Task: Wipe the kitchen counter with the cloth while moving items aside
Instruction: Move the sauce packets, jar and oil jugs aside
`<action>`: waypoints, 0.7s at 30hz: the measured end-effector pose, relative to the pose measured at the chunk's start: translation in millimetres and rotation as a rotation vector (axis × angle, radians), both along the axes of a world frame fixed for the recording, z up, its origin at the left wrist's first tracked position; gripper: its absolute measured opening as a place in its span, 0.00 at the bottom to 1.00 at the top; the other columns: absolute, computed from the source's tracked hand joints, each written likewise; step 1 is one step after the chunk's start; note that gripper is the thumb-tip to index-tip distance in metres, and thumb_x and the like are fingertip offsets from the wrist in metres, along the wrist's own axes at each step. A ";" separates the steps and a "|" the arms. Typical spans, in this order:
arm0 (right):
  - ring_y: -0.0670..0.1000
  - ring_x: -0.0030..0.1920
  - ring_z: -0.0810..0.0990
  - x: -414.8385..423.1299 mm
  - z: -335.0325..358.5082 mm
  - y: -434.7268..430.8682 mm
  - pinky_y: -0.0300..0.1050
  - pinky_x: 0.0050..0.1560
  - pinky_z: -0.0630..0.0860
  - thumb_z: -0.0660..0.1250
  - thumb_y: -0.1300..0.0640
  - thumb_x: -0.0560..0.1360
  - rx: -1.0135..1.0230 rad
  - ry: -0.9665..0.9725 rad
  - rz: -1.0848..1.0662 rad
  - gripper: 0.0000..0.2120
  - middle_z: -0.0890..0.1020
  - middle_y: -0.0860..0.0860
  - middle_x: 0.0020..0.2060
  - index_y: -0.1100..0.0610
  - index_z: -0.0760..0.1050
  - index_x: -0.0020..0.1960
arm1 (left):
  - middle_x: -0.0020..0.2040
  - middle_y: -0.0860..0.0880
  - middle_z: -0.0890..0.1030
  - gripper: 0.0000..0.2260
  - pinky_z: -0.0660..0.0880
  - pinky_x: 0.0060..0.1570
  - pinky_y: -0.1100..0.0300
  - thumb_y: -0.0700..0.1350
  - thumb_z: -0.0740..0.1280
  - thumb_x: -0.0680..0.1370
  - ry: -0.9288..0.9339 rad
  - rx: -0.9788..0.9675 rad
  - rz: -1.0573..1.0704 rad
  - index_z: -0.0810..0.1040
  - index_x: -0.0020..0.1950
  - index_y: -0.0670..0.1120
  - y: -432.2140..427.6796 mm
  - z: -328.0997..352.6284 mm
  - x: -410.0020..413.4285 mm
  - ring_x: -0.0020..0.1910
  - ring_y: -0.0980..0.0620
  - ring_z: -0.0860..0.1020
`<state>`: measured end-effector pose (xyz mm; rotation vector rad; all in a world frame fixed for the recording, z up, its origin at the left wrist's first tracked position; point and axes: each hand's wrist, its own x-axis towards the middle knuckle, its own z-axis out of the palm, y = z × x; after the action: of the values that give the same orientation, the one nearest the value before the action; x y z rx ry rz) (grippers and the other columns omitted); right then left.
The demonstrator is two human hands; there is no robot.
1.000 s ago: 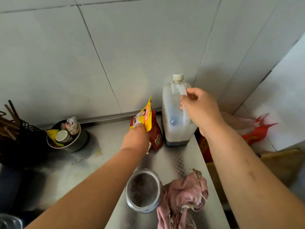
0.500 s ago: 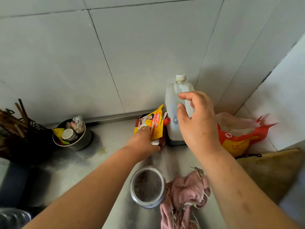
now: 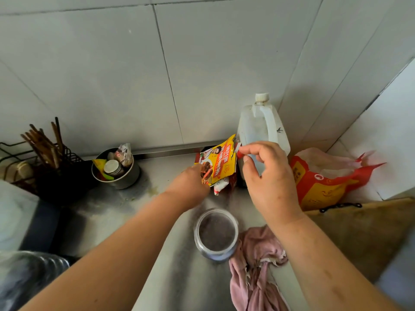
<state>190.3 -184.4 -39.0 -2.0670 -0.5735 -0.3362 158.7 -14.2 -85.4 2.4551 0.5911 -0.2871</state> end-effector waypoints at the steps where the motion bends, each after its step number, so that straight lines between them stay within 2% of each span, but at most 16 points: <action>1: 0.52 0.55 0.76 -5.2 -4.1 -2.7 0.48 0.57 0.76 0.66 0.62 0.76 -0.008 0.018 -0.004 0.07 0.78 0.49 0.51 0.55 0.78 0.52 | 0.60 0.45 0.77 0.21 0.71 0.40 0.61 0.45 0.63 0.74 -0.009 0.001 0.006 0.69 0.67 0.49 1.9 1.2 -3.9 0.51 0.45 0.77; 3: 0.50 0.55 0.76 -19.0 -13.2 -8.9 0.51 0.57 0.76 0.66 0.56 0.76 -0.009 0.097 0.013 0.06 0.77 0.47 0.51 0.53 0.77 0.53 | 0.64 0.46 0.75 0.21 0.73 0.49 0.58 0.46 0.63 0.76 -0.026 -0.015 0.018 0.68 0.69 0.49 5.5 5.0 -15.7 0.58 0.46 0.77; 4: 0.49 0.56 0.76 -27.6 -17.0 -11.7 0.51 0.58 0.76 0.66 0.51 0.75 -0.012 0.184 0.046 0.10 0.76 0.45 0.52 0.51 0.76 0.55 | 0.66 0.46 0.75 0.22 0.74 0.52 0.57 0.46 0.63 0.76 -0.039 -0.035 0.028 0.68 0.70 0.49 7.2 8.0 -23.9 0.59 0.46 0.76; 6: 0.44 0.63 0.70 -41.4 -26.9 -17.8 0.46 0.63 0.71 0.66 0.34 0.69 -0.120 0.422 0.169 0.25 0.71 0.39 0.59 0.43 0.69 0.63 | 0.66 0.46 0.74 0.21 0.75 0.55 0.54 0.44 0.62 0.76 -0.065 -0.104 0.063 0.68 0.70 0.48 9.0 11.0 -38.6 0.57 0.46 0.77; 7: 0.43 0.67 0.65 -51.9 -32.8 -19.0 0.44 0.65 0.67 0.65 0.28 0.64 -0.238 0.514 0.234 0.34 0.66 0.36 0.63 0.37 0.63 0.67 | 0.66 0.47 0.74 0.21 0.76 0.56 0.52 0.43 0.62 0.76 -0.073 -0.148 0.082 0.68 0.70 0.48 10.5 12.7 -49.7 0.56 0.45 0.78; 9: 0.43 0.72 0.55 -71.7 -47.6 -18.9 0.45 0.67 0.61 0.66 0.22 0.55 -0.493 0.595 0.327 0.51 0.55 0.34 0.70 0.32 0.47 0.71 | 0.67 0.49 0.74 0.21 0.75 0.58 0.51 0.43 0.61 0.76 -0.083 -0.232 0.124 0.69 0.69 0.50 12.8 12.9 -70.4 0.57 0.47 0.77; 10: 0.45 0.73 0.53 -79.4 -55.2 -17.1 0.47 0.69 0.61 0.68 0.23 0.53 -0.585 0.586 0.340 0.56 0.51 0.36 0.72 0.34 0.42 0.73 | 0.67 0.50 0.74 0.20 0.75 0.58 0.53 0.43 0.61 0.76 -0.087 -0.264 0.142 0.70 0.69 0.51 13.4 11.8 -79.3 0.58 0.49 0.76; 11: 0.48 0.73 0.55 -85.8 -61.7 -13.9 0.49 0.69 0.62 0.71 0.27 0.55 -0.642 0.547 0.322 0.58 0.51 0.39 0.74 0.35 0.40 0.74 | 0.66 0.50 0.74 0.20 0.74 0.56 0.55 0.43 0.61 0.76 -0.086 -0.288 0.155 0.70 0.69 0.51 13.4 10.5 -87.7 0.58 0.50 0.76; 14: 0.52 0.68 0.66 -93.5 -73.5 -5.0 0.47 0.63 0.70 0.75 0.40 0.63 -0.603 0.383 0.149 0.50 0.59 0.45 0.70 0.38 0.45 0.74 | 0.65 0.51 0.75 0.19 0.73 0.53 0.58 0.44 0.62 0.77 -0.060 -0.326 0.155 0.71 0.68 0.52 12.8 6.4 -109.1 0.55 0.54 0.75; 17: 0.52 0.65 0.69 -85.9 -75.5 -4.8 0.46 0.58 0.71 0.75 0.39 0.64 -0.515 0.397 -0.012 0.47 0.61 0.46 0.68 0.42 0.50 0.74 | 0.64 0.52 0.75 0.18 0.74 0.53 0.58 0.44 0.62 0.77 -0.043 -0.337 0.139 0.72 0.67 0.53 13.6 4.2 -126.7 0.53 0.55 0.76; 21: 0.55 0.66 0.69 -69.8 -77.2 -9.9 0.50 0.60 0.71 0.76 0.41 0.64 -0.428 0.408 -0.180 0.48 0.63 0.51 0.69 0.47 0.54 0.75 | 0.63 0.54 0.74 0.18 0.75 0.49 0.61 0.45 0.61 0.77 -0.025 -0.313 0.096 0.71 0.67 0.54 12.8 3.3 -143.6 0.51 0.58 0.77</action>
<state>120.5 -194.3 -116.2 -2.5156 -0.2205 0.1237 15.2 -1.4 -82.1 2.1208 0.6023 -0.2863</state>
